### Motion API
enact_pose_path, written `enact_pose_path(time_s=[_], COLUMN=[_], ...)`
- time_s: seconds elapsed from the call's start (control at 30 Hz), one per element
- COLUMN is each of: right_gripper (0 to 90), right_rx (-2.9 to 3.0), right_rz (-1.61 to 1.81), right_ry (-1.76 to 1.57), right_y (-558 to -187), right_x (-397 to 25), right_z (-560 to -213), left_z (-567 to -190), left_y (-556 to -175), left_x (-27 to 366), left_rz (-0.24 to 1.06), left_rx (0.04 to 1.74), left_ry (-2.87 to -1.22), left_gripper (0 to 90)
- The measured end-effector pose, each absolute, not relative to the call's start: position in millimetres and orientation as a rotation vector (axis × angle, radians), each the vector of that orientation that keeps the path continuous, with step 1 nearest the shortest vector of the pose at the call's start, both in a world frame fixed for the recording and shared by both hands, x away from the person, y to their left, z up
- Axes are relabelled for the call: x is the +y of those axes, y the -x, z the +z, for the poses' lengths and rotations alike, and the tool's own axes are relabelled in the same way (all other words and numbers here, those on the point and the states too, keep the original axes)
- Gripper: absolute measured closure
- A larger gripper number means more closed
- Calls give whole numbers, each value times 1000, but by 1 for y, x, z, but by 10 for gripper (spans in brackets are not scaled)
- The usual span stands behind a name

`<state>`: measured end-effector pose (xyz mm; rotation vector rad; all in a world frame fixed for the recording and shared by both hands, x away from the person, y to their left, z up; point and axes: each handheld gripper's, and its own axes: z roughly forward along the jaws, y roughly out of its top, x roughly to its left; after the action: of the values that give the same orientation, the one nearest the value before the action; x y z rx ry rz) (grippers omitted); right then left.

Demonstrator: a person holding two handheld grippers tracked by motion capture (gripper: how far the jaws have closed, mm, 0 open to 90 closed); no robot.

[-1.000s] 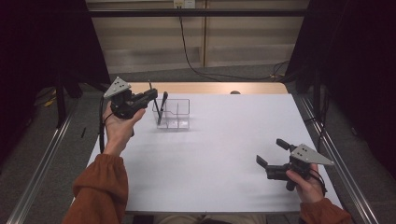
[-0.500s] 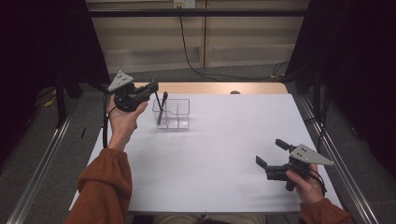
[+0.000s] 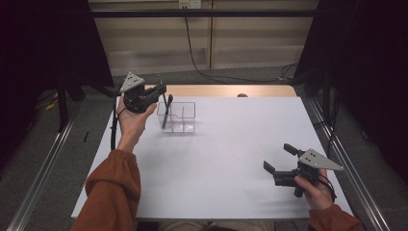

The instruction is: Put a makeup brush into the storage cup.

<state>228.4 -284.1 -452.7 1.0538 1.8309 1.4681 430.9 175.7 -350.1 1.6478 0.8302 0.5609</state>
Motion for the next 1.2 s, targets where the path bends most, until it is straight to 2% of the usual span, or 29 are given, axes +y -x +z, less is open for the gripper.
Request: enact_pose_path(time_s=[0.37, 1.2], right_gripper=[0, 0], right_rx=[1833, 1834], right_rz=[1466, 1470], right_ry=[-1053, -1049], right_y=[-228, -227], right_x=[-284, -283], right_z=[-453, -453], left_z=[-366, -402], left_y=[-440, -440], left_x=[176, 175], left_rz=[581, 514], left_rx=[861, 905], left_ry=[-1666, -1713], left_gripper=[859, 858])
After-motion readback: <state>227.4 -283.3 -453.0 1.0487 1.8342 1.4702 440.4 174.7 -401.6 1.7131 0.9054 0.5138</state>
